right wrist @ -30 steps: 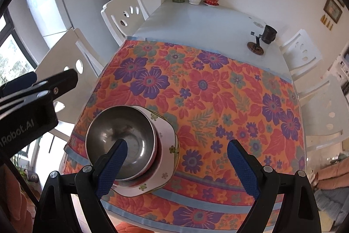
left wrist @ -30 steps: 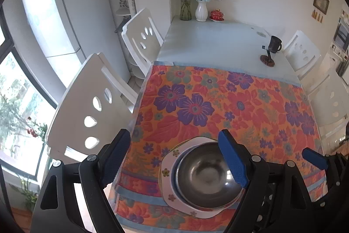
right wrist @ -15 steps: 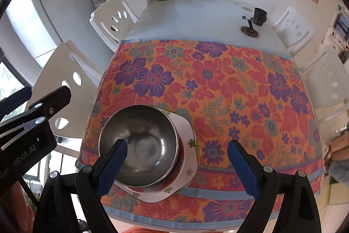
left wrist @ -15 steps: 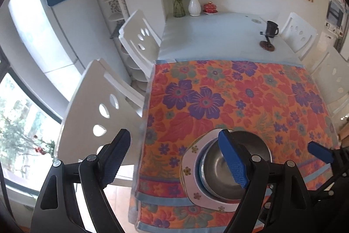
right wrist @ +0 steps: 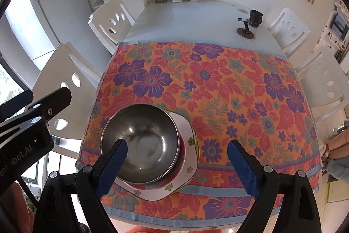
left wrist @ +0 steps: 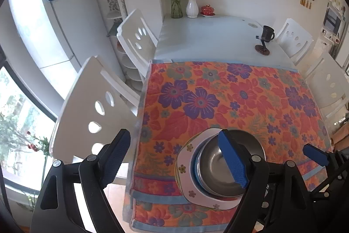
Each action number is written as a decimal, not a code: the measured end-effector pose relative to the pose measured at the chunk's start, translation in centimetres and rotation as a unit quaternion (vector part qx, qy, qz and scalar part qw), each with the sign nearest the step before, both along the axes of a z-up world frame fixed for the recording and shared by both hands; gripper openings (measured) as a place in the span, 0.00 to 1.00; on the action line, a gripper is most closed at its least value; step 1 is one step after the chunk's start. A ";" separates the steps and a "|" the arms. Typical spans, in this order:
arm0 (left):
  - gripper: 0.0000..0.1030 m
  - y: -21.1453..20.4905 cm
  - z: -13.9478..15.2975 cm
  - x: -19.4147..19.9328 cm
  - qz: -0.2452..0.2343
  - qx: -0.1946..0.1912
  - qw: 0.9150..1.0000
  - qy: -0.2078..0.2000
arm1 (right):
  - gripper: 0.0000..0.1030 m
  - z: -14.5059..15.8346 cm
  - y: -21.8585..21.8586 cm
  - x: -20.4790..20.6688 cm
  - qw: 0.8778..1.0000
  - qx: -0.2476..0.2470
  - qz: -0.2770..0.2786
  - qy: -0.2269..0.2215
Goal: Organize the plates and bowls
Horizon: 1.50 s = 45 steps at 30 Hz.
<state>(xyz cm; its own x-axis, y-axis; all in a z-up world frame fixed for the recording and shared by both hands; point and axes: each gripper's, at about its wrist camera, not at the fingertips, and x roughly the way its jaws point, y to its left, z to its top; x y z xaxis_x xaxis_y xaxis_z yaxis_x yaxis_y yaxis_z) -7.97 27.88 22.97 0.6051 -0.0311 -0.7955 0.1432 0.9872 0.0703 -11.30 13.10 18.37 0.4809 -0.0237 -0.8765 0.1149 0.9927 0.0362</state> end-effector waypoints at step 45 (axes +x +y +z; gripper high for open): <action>0.79 -12.6 5.2 -0.9 0.056 0.017 0.996 -0.063 | 0.89 3.8 -14.8 -2.3 0.998 -0.014 0.036 -0.045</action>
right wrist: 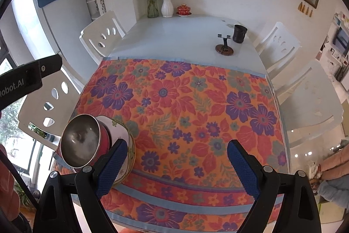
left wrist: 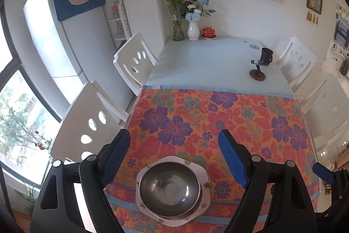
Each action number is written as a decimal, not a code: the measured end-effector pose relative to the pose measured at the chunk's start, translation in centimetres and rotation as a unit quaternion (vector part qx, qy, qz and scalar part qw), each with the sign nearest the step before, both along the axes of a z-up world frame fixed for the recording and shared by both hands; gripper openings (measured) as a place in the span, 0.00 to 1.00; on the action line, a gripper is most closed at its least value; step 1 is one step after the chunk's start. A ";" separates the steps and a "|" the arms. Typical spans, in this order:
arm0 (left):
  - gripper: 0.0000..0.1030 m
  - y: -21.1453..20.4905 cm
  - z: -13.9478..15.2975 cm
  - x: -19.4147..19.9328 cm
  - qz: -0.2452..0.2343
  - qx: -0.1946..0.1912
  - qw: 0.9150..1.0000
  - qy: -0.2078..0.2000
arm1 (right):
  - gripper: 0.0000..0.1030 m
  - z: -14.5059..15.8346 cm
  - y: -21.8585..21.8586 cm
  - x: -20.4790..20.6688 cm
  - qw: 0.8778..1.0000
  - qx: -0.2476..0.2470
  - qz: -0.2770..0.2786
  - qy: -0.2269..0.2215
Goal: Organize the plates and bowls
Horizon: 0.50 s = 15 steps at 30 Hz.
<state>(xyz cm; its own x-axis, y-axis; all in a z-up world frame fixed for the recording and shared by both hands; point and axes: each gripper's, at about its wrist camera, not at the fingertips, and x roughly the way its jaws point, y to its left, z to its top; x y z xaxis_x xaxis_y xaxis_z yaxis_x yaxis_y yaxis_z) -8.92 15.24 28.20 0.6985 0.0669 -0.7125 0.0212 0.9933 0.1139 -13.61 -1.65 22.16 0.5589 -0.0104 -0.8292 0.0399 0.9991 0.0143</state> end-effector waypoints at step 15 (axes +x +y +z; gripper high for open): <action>0.79 -3.6 -2.2 -2.1 0.013 -0.004 1.000 0.023 | 0.89 -1.5 -3.8 0.2 1.000 0.003 0.027 0.012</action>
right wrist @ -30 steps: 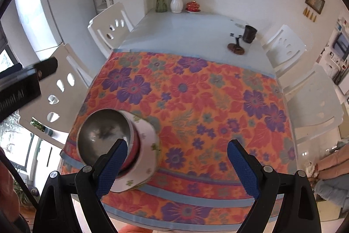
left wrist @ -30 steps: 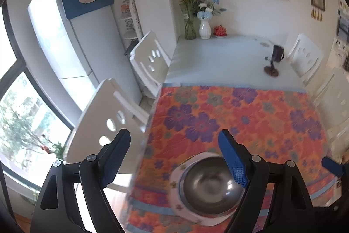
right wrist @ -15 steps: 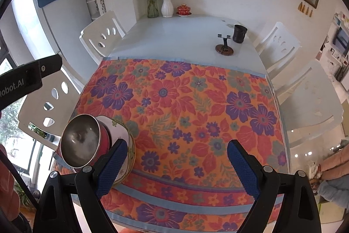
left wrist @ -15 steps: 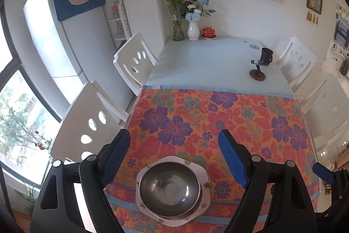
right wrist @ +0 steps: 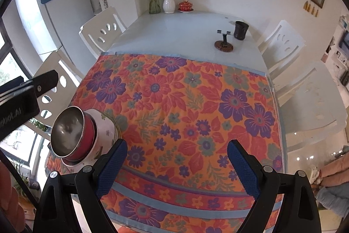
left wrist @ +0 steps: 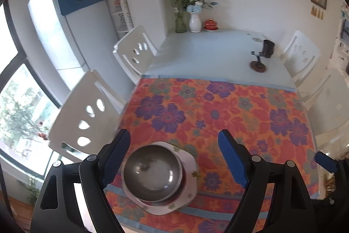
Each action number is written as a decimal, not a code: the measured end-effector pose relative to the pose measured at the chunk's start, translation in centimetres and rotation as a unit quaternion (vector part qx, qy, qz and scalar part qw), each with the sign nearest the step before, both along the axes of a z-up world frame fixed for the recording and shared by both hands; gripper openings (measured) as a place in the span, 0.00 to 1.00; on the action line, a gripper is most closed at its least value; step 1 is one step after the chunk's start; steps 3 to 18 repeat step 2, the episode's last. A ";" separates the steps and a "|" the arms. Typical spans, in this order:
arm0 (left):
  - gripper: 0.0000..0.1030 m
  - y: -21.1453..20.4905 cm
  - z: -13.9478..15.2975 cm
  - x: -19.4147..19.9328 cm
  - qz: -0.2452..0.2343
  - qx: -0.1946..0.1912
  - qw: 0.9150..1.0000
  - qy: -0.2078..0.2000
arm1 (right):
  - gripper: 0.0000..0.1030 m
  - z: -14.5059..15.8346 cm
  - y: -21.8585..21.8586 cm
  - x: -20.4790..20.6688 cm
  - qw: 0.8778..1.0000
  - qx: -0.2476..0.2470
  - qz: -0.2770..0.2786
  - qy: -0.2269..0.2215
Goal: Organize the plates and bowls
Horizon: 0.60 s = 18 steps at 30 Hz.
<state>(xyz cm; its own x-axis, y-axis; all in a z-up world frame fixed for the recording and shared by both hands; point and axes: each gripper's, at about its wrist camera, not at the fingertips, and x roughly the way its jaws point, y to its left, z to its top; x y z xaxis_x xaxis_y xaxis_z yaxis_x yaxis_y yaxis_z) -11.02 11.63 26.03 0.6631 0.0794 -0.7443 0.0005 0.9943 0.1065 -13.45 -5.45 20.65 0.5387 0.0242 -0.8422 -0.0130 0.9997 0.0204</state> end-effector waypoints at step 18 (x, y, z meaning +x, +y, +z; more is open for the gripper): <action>0.79 -0.1 -0.4 -0.1 0.000 -0.005 1.000 0.011 | 0.89 -0.2 -0.1 0.0 1.000 -0.005 0.004 -0.001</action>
